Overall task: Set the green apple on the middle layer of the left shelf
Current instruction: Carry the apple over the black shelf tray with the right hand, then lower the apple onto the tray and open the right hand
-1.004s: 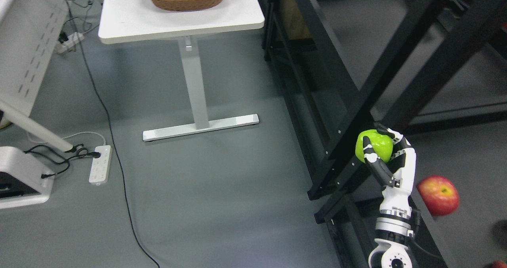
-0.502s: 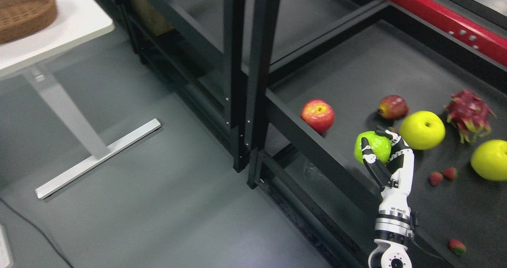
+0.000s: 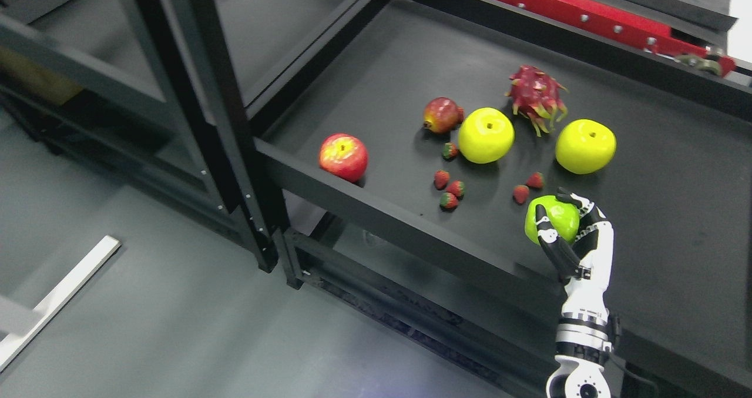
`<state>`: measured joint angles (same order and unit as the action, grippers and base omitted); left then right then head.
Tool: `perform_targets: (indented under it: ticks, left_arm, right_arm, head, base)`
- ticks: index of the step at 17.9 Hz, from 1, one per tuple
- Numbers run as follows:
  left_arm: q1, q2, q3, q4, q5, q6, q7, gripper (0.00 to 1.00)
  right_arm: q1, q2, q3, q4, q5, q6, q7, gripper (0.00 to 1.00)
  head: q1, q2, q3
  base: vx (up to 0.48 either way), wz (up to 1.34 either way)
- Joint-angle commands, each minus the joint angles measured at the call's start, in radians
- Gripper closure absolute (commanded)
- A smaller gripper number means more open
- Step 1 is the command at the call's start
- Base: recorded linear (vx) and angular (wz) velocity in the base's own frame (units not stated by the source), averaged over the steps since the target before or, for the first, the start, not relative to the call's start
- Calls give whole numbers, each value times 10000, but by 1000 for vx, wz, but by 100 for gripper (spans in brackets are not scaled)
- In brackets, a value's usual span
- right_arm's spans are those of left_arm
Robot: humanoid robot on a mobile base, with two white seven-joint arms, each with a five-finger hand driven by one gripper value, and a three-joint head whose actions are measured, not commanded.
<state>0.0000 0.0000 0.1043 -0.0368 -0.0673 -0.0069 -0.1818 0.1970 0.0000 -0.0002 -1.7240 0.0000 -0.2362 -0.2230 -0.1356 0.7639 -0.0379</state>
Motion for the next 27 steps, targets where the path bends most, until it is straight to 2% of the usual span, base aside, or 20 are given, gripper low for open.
perform_targets:
  ticks: [1, 20, 23, 27]
  left_arm:
    - [-214, 174, 0, 0, -2, -8, -7, 0]
    - [-214, 174, 0, 0, -2, -8, -7, 0]
    - [-214, 174, 0, 0, 13, -8, -7, 0]
    - [-214, 174, 0, 0, -2, -8, -7, 0]
  right_arm:
    - [9, -245, -59, -2, -153, 60, 6, 99]
    - [-22, -245, -121, -2, -153, 321, 6, 98]
    - [-190, -184, -60, 13, -123, 704, 21, 98]
    - [-206, -184, -44, 13, -107, 720, 21, 98]
  head:
    - [0, 0, 0]
    - [0, -1, 0]
    - [0, -1, 0]
    - [0, -3, 0]
  base:
    - [91, -470]
    - [149, -265]
    - [92, -111]
    - [53, -94]
